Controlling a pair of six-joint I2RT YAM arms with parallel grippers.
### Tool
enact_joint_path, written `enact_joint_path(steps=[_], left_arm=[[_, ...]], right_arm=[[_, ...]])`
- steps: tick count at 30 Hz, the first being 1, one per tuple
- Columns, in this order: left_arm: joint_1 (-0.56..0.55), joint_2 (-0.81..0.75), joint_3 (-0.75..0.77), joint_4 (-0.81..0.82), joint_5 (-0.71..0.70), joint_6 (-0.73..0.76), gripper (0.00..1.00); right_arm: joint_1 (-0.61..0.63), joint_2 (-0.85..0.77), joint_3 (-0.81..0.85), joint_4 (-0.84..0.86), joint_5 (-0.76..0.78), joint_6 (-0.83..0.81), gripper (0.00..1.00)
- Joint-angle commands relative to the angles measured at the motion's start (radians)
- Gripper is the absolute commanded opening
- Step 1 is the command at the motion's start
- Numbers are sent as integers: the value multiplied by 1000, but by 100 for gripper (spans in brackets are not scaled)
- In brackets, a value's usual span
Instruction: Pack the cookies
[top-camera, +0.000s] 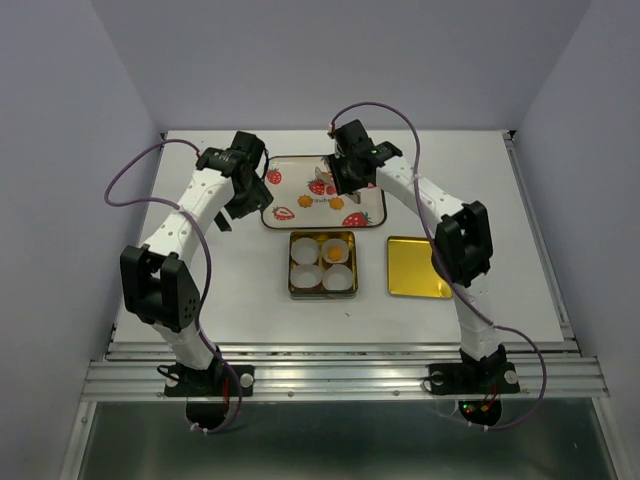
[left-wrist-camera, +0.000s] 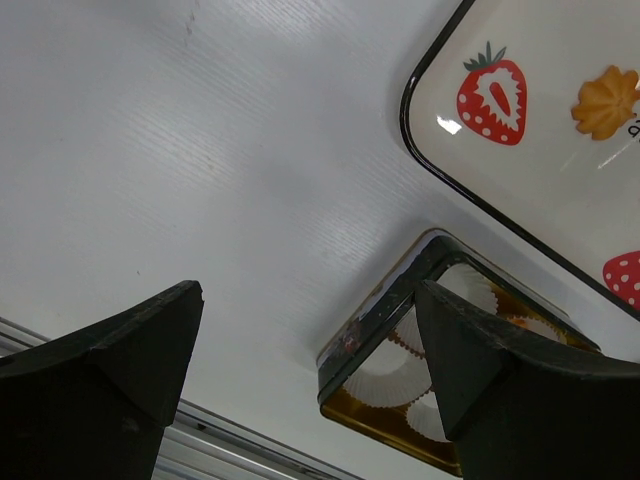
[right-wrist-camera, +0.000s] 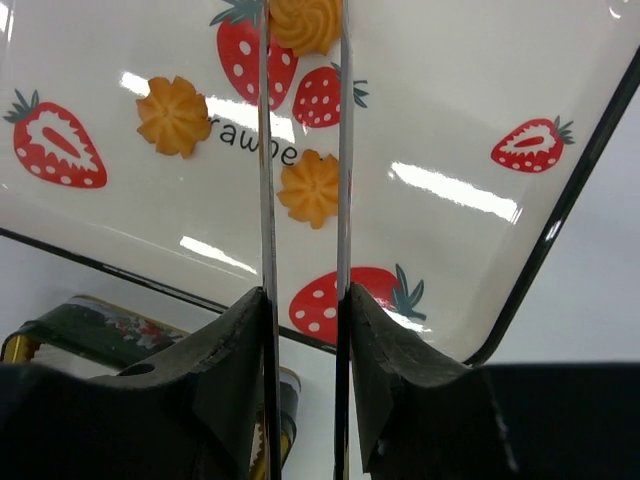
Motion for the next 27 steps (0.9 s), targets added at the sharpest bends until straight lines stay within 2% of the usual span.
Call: enact_joint_path(steps=[1,7,11,15,27], left_arm=[[-3,12,49,-8,-11,-7,99],[-3,10,55,-6,-7,-15,99],[-3,12,58,-5,-6,-16,99],[-3,16,57,17,-9,-18,99],[-3,58,106,35,-26,-1,99]], right_arm=[[-6,-167,-58,66,-18,-27,38],[-6,-293,-160,58,-67,-45,38],[5,-365,-195,35,-153,-51,38],[63,-413,-239,-6,-132,-109,38],[161,-513,-304,-135,-179,-122,38]])
